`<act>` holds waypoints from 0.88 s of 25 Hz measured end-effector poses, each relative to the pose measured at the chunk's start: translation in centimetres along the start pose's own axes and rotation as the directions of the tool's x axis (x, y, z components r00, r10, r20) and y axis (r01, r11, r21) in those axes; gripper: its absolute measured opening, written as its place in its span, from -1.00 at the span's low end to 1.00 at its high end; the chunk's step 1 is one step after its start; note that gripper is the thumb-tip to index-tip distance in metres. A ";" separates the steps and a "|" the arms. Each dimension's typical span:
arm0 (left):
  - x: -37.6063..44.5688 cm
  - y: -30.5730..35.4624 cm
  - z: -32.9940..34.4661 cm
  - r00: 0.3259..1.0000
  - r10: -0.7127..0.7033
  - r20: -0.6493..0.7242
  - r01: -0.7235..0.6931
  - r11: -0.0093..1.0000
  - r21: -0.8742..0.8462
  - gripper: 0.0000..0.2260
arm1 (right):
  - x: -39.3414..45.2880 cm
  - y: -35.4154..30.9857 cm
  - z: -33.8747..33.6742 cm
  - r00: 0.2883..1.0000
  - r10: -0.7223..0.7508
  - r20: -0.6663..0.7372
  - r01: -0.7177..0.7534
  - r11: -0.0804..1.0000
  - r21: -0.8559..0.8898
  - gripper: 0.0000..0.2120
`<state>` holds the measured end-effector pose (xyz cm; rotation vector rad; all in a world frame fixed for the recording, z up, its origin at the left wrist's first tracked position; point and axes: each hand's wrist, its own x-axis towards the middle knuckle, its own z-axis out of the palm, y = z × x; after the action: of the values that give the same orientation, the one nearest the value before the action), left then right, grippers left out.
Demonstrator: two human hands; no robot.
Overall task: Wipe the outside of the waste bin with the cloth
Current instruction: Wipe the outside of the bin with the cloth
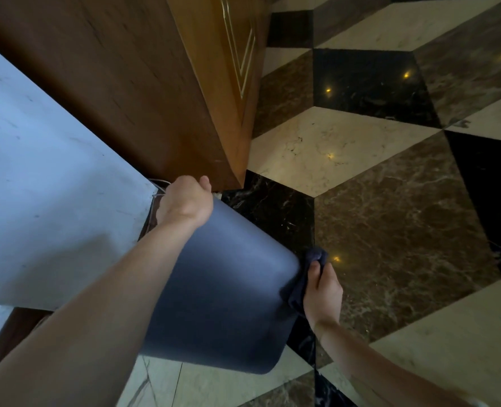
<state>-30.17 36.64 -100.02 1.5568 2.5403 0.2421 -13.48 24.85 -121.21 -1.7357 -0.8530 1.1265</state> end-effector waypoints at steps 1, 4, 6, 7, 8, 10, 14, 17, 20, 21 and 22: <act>-0.3 -0.5 -0.8 0.996 0.079 -0.038 -0.080 0.997 -0.016 -0.61 | 0.0 -0.4 0.0 0.999 0.042 -0.024 -0.041 0.997 0.058 -0.71; -2.1 -2.8 -3.6 0.947 0.277 -0.162 -0.299 0.945 -0.133 -0.65 | -0.2 -2.2 -0.2 0.998 0.003 -0.066 0.006 0.991 0.131 -0.71; -3.8 -4.7 -4.5 0.929 0.318 -0.188 -0.355 0.910 -0.215 -0.68 | -0.5 -2.8 -0.1 0.997 -0.027 -0.071 0.037 0.988 0.147 -0.72; -4.5 -5.8 -4.7 0.930 0.317 -0.185 -0.356 0.900 -0.253 -0.70 | -0.8 -2.9 -0.1 0.998 -0.034 -0.062 0.043 0.987 0.154 -0.73; -5.1 -6.7 -4.8 0.941 0.290 -0.172 -0.331 0.895 -0.300 -0.72 | -1.1 -2.9 0.0 0.998 -0.041 -0.048 0.049 0.986 0.157 -0.73; -5.3 -7.7 -4.9 0.973 0.189 -0.132 -0.227 0.890 -0.395 -0.77 | -1.6 -2.7 -0.1 0.997 -0.070 -0.021 0.072 0.987 0.147 -0.74; -5.3 -8.4 -4.7 0.987 0.096 -0.125 -0.133 0.934 -0.331 -0.63 | -2.2 -2.5 -0.4 0.988 -0.152 0.006 0.151 0.984 0.092 -0.73; -6.3 -9.2 -4.2 0.973 0.159 -0.167 -0.208 0.917 -0.342 -0.59 | -1.8 -3.7 -1.2 0.986 -0.163 -0.029 0.165 0.981 0.101 -0.72; -7.6 -8.9 -3.8 0.973 0.131 -0.188 -0.193 0.910 -0.367 -0.60 | -2.2 -7.5 -1.5 0.953 -0.290 -0.085 0.300 0.939 0.167 -0.78; -8.2 -8.5 -3.6 0.973 0.120 -0.200 -0.189 0.907 -0.375 -0.61 | -2.9 -9.5 -1.1 0.930 -0.360 -0.069 0.366 0.912 0.183 -0.79; -8.9 -8.0 -3.3 0.970 0.118 -0.211 -0.193 0.904 -0.383 -0.62 | -3.9 -11.5 -0.4 0.903 -0.428 -0.035 0.427 0.885 0.184 -0.80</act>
<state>-33.77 24.93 -98.15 1.6271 2.2873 0.9046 -15.43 25.74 -109.31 -1.3029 -1.0382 0.8810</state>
